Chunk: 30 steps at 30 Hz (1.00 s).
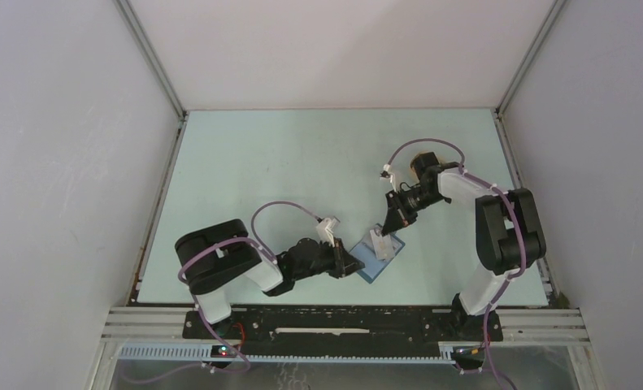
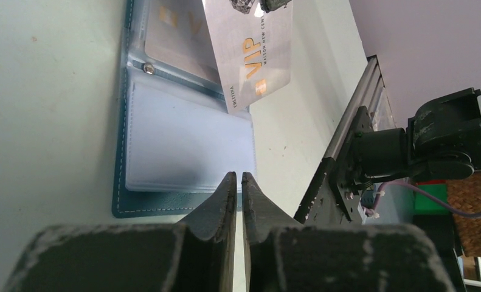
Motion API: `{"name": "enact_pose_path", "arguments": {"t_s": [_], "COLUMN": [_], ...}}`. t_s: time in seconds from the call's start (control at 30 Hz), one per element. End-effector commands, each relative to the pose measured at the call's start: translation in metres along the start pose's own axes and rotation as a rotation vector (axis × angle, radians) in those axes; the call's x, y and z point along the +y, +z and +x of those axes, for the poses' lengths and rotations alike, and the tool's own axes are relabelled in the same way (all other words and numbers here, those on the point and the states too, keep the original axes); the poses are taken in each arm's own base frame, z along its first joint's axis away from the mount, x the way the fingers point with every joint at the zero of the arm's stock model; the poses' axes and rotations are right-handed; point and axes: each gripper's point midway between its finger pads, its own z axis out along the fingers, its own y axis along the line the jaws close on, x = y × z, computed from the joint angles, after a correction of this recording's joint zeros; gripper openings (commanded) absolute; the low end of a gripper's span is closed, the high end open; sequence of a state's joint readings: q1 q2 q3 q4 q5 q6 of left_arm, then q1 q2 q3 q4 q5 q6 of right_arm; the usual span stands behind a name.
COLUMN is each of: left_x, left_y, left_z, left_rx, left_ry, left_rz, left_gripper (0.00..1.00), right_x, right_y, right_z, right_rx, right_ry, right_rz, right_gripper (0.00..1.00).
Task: Put the credit cards into the card holder
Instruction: Insert the credit card into the card holder.
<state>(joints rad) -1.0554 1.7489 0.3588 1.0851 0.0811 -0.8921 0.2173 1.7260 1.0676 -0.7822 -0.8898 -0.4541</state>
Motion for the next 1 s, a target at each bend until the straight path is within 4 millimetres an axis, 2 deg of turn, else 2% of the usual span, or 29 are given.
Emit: {"name": "enact_pose_path", "arguments": {"t_s": [0.0,0.47,0.97], "left_x": [-0.006,0.014,0.019], "left_y": [0.009,0.01,0.009], "left_z": [-0.006,-0.001,0.002], "left_rx": [-0.018,0.001,0.02], "left_ry": [-0.006,0.005,0.004], "left_rz": [0.001,-0.104,-0.135], "left_gripper": [0.1,0.09,0.09], "right_x": [-0.003,-0.01,-0.013], "right_y": [0.001,0.008,0.024], "right_z": [-0.005,0.004,0.013], "right_rx": [0.013,0.061,0.168], "right_ry": [-0.024,-0.004,-0.037], "right_rz": [-0.006,0.002,0.035], "right_gripper": [0.0,0.0,0.0]}}
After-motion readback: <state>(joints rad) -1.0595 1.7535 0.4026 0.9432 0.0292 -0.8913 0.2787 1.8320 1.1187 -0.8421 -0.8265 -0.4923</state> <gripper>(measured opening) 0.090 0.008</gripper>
